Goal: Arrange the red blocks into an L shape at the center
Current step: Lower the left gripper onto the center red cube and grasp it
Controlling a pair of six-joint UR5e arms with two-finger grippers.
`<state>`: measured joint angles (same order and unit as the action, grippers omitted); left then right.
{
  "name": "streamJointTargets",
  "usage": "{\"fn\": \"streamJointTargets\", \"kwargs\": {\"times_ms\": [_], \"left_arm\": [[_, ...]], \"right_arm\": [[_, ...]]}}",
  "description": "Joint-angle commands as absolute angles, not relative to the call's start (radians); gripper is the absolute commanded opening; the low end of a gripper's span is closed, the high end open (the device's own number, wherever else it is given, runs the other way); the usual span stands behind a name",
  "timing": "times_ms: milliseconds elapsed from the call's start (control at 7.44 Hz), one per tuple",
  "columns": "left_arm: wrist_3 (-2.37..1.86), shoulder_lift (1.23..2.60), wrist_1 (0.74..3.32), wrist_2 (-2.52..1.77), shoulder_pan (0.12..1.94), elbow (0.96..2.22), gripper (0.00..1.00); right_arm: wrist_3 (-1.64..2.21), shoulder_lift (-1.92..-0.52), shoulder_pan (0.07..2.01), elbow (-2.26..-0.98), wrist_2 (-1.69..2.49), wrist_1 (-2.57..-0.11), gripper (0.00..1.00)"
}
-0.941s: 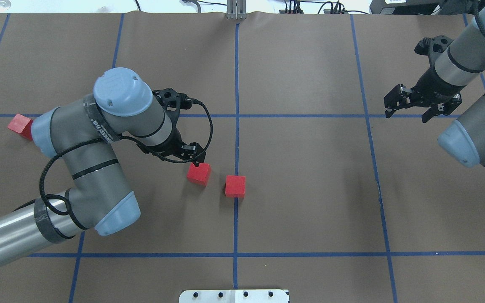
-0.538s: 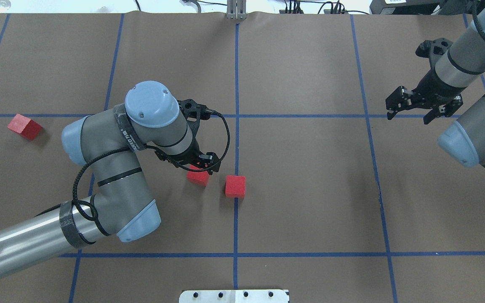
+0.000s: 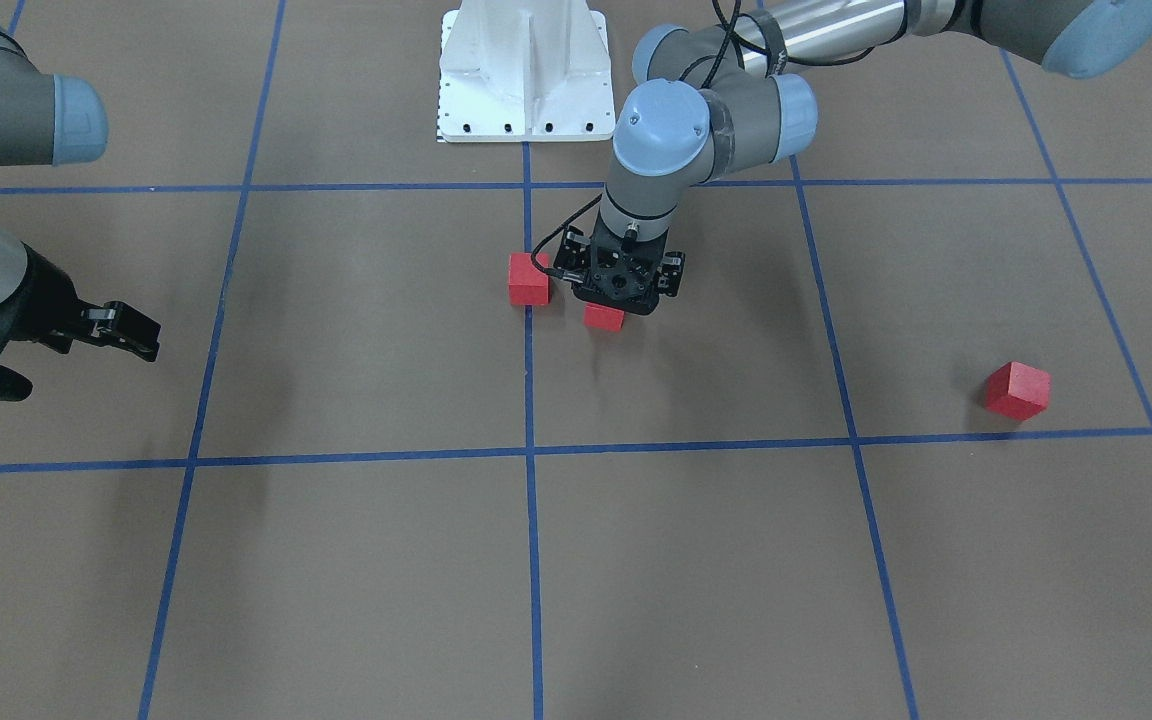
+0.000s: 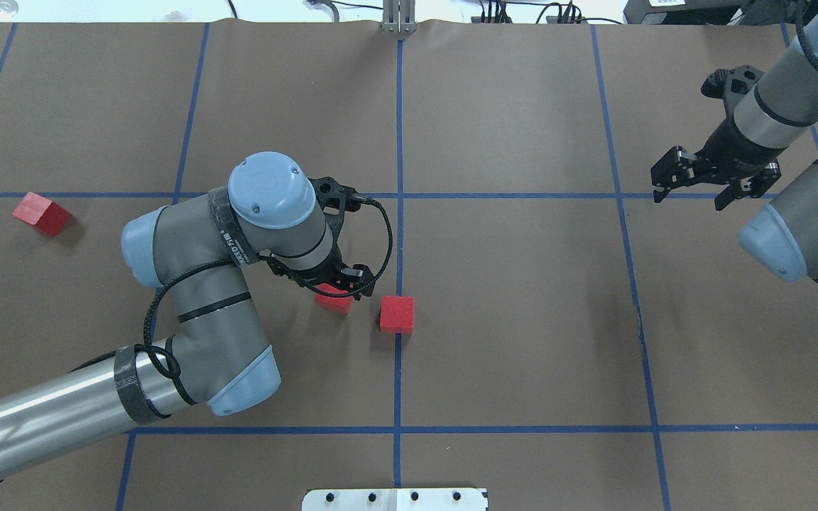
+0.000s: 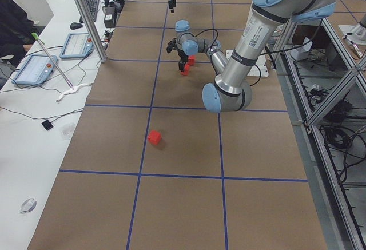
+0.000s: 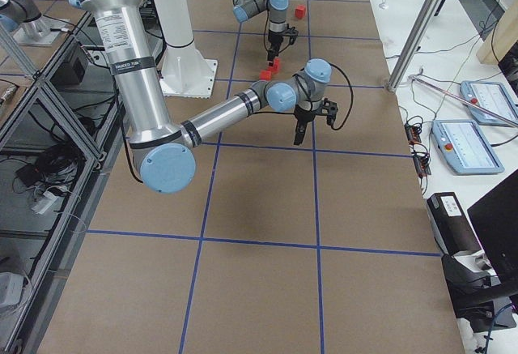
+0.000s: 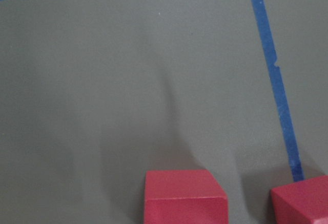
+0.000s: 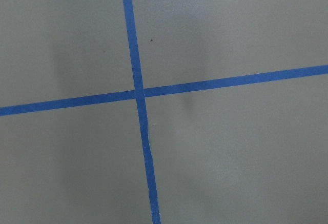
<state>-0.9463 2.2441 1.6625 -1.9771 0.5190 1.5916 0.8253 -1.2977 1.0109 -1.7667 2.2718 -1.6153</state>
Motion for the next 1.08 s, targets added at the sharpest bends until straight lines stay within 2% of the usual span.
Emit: {"fn": "streamJointTargets", "kwargs": {"times_ms": [0, 134, 538, 672, 941], "left_arm": [[-0.948, 2.266, 1.663, -1.974, 0.512, 1.560, 0.98], [-0.950, 2.266, 1.663, -1.974, 0.511, 1.557, 0.96], [-0.951, 2.267, 1.663, -1.973, 0.508, 1.557, 0.42], [-0.957, 2.267, 1.661, -1.973, 0.511, 1.562, 0.00], [-0.947, 2.267, 1.649, -1.985, 0.556, 1.597, 0.00]], "right_arm": [[0.825, -1.298, 1.011, -1.766, 2.272, -1.615, 1.00], [0.825, -1.298, 1.011, -1.764, 2.272, -1.615, 1.00], [0.827, -1.298, 1.009, -1.761, 2.272, -1.615, 1.00], [0.827, -1.296, 1.009, -1.759, 2.272, -1.615, 1.00], [0.827, -1.296, 1.009, -1.759, 2.272, -1.615, 1.00]]}}
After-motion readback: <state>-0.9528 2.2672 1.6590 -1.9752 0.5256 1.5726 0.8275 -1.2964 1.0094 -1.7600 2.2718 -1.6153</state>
